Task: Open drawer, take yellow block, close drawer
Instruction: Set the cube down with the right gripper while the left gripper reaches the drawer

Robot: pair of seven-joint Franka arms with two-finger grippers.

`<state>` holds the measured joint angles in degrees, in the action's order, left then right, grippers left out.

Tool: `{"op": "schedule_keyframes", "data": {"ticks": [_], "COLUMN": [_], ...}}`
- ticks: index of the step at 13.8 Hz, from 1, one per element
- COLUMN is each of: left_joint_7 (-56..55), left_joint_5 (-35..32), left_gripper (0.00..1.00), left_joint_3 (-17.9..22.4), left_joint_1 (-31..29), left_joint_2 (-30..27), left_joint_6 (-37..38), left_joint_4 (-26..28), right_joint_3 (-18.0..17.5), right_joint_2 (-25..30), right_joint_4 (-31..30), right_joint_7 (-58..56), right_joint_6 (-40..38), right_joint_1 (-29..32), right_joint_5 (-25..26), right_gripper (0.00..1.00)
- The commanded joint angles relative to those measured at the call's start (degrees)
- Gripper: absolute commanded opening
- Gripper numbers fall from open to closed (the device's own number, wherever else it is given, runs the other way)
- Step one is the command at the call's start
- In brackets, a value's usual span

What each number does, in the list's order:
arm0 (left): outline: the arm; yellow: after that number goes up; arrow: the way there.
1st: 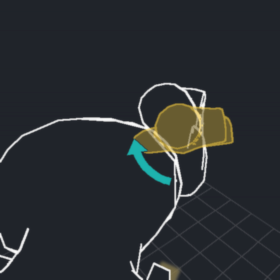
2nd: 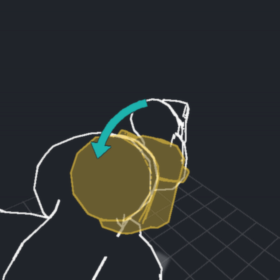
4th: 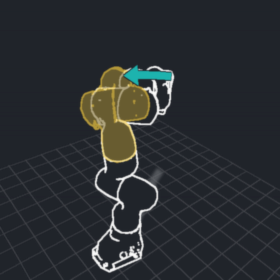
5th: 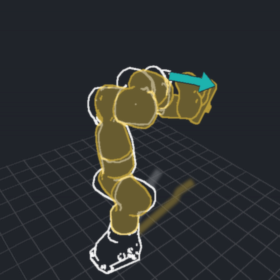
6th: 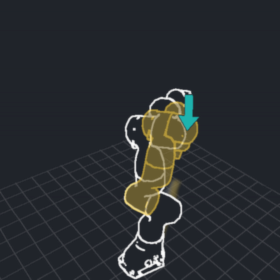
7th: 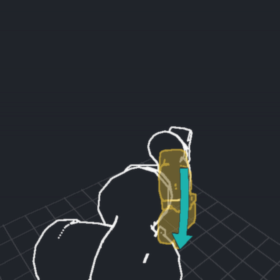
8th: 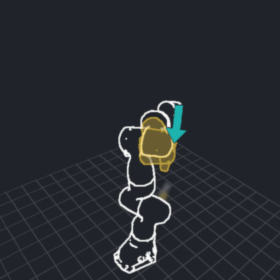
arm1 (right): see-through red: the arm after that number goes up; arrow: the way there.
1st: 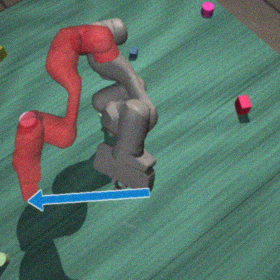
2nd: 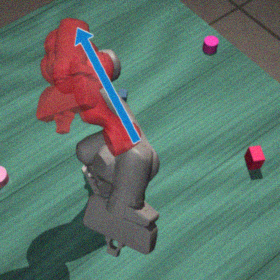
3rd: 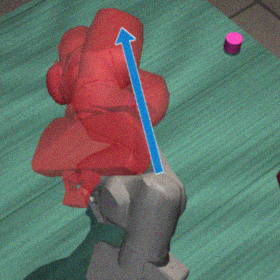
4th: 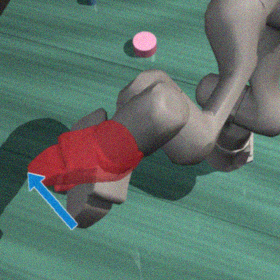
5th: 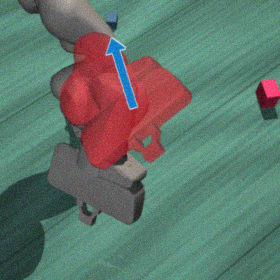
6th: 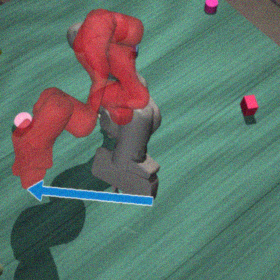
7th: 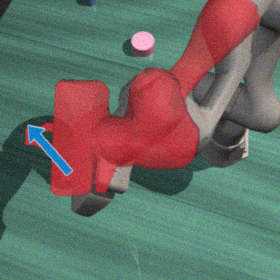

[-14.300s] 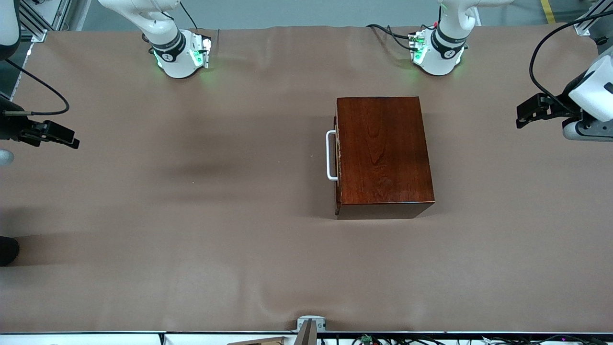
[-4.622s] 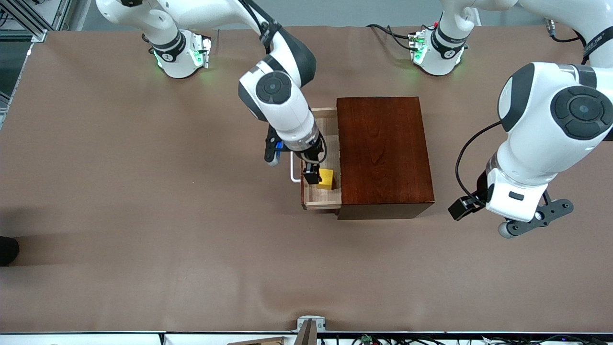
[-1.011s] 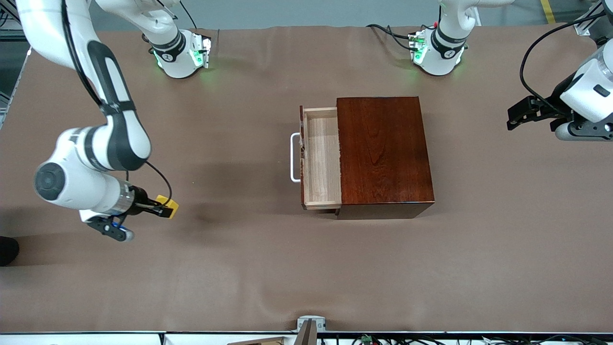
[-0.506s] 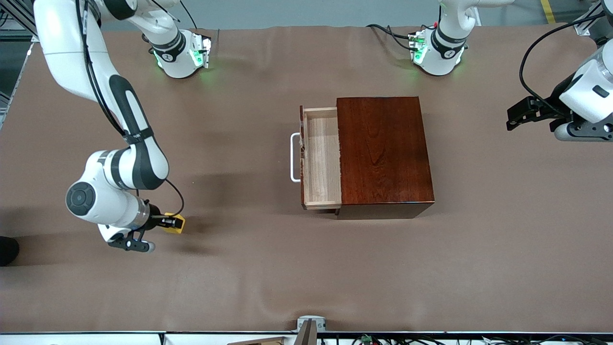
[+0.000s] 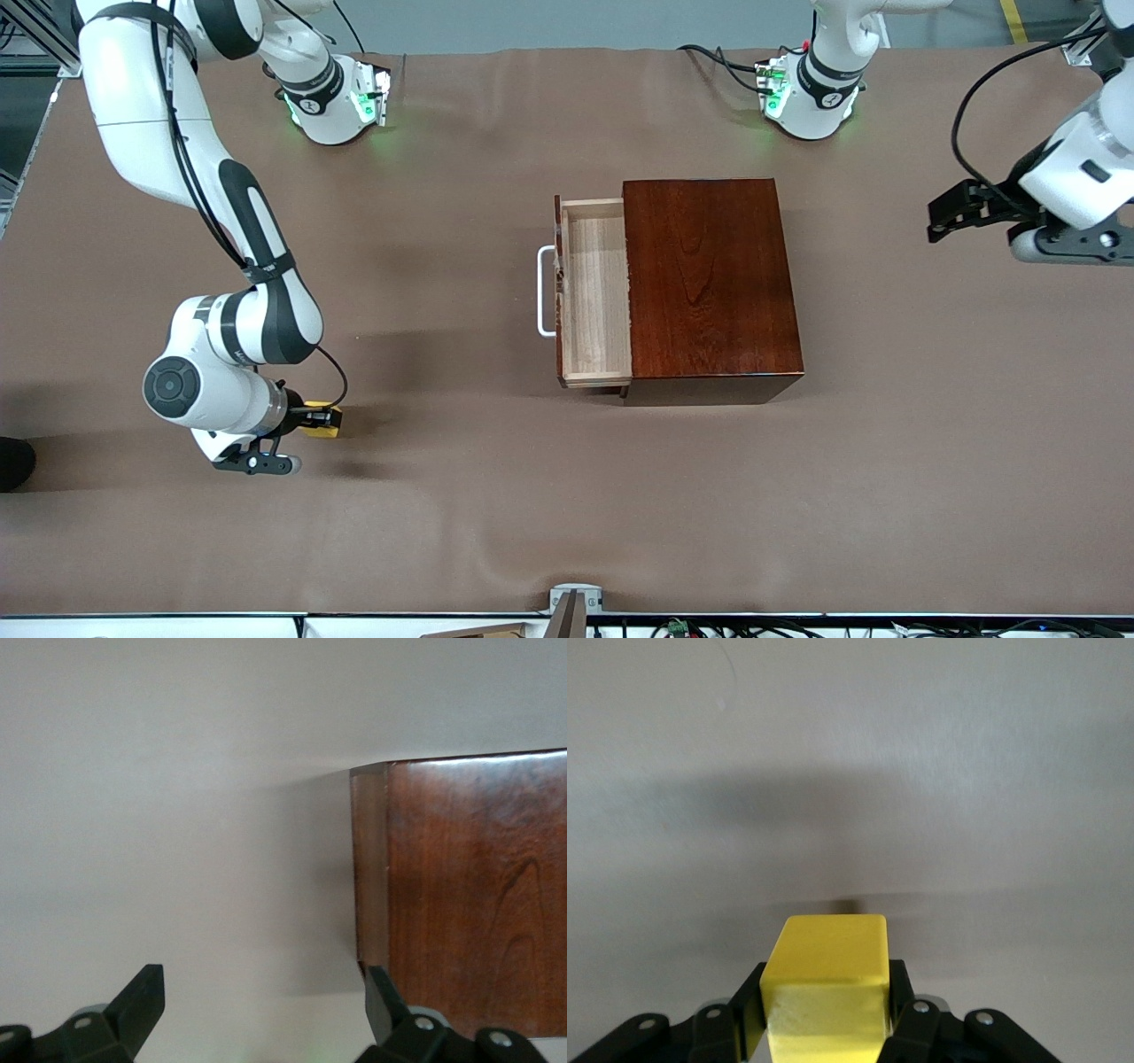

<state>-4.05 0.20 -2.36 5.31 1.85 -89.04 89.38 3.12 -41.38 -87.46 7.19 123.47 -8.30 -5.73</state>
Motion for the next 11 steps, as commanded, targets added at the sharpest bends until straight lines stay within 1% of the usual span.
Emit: {"op": "schedule_keyframes", "data": {"ticks": [1,4,6,9,10,11], "left_joint_7": [-4.80,-9.46,-14.73,-24.48,-26.68,-27.49], "left_joint_5": [0.51,1.20,4.88,5.25,5.16,5.07], "left_gripper": [1.00,1.00,1.00,1.00,1.00,1.00], "left_joint_3": [-0.54,-0.89,-0.80,-0.72,-0.72,-0.72], "left_joint_1": [3.02,5.93,8.04,13.39,14.45,14.90], "left_joint_2": [5.43,7.55,8.51,10.53,11.06,11.42], "left_joint_6": [1.06,0.89,0.27,-3.14,-4.20,-4.39], "left_joint_4": [-6.31,-7.73,-7.81,-7.81,-7.81,-7.81], "right_joint_3": [-0.83,-1.01,-1.01,-0.92,-0.92,-0.92], "right_joint_2": [-0.55,-1.16,-2.21,-2.92,-2.92,-2.92], "right_joint_4": [1.68,1.41,1.50,1.85,1.85,1.85], "right_joint_7": [-0.68,0.28,1.07,1.08,1.08,1.08], "right_joint_6": [-5.41,-6.23,-5.70,-5.44,-5.00,-4.82], "right_joint_1": [1.35,1.44,1.27,1.00,1.00,0.91], "right_joint_5": [0.28,-0.07,-3.13,-4.20,-4.20,-4.11], "right_gripper": [0.00,0.00,0.00,0.00,0.02,0.28]}}
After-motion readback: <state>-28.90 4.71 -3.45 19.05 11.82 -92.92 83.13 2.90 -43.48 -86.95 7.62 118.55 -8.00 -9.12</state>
